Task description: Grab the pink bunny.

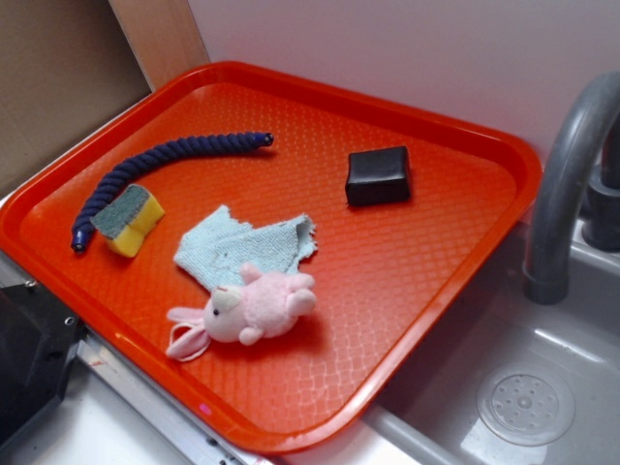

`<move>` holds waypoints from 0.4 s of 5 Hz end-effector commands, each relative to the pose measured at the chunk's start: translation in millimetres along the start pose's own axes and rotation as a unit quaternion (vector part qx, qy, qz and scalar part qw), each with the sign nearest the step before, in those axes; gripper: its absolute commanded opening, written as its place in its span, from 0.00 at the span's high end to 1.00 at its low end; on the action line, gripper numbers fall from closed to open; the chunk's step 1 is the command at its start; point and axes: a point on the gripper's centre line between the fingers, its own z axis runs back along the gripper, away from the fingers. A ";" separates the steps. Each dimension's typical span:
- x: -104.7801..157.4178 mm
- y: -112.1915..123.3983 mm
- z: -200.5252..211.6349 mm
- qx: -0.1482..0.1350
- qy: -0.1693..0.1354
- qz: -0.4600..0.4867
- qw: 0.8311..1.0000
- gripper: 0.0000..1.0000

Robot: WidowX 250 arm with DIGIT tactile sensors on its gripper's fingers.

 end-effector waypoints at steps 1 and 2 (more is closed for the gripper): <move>0.0 0.0 0.0 0.000 0.000 0.000 1.000 0.00; 14.1 -16.3 -21.2 -0.008 -0.024 -0.112 0.993 0.00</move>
